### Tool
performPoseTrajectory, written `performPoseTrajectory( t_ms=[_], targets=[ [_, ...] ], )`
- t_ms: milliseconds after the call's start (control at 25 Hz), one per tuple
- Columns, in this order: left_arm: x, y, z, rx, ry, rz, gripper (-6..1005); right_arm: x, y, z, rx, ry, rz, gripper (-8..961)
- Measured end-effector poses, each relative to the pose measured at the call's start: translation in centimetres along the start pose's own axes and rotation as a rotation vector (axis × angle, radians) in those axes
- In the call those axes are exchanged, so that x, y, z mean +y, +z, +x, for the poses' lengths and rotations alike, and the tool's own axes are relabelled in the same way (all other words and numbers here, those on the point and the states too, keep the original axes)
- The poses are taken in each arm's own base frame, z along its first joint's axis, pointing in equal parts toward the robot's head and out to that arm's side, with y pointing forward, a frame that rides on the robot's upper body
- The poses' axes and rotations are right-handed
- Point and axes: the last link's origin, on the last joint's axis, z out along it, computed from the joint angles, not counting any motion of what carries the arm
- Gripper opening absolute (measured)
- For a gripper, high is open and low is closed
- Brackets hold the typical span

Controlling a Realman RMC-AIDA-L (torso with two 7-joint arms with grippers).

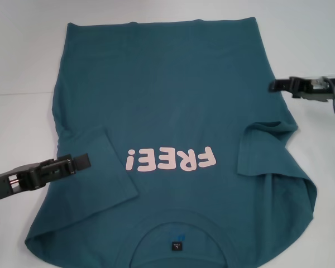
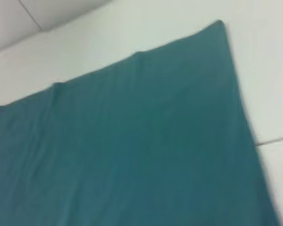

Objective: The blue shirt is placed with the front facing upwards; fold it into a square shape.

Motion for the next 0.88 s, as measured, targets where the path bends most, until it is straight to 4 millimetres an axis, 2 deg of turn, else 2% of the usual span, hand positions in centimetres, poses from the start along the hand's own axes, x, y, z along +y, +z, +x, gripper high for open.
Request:
performPoseTrajectory(
  t_ms=[160, 560, 880],
  targets=[
    [0.0, -0.1, 0.0, -0.001, -0.001, 0.000, 949, 1.2, -0.7, 0.2, 0.105, 0.017, -0.093, 751],
    [0.0, 0.2, -0.2, 0.000, -0.013, -0.006, 949, 2.0, -2.6, 2.1, 0.309, 0.068, -0.213, 749],
    [-0.1, 0.3, -0.1, -0.001, -0.012, -0.008, 950, 0.9, -0.8, 3.4, 0.265, 0.014, -0.074, 747]
  ],
)
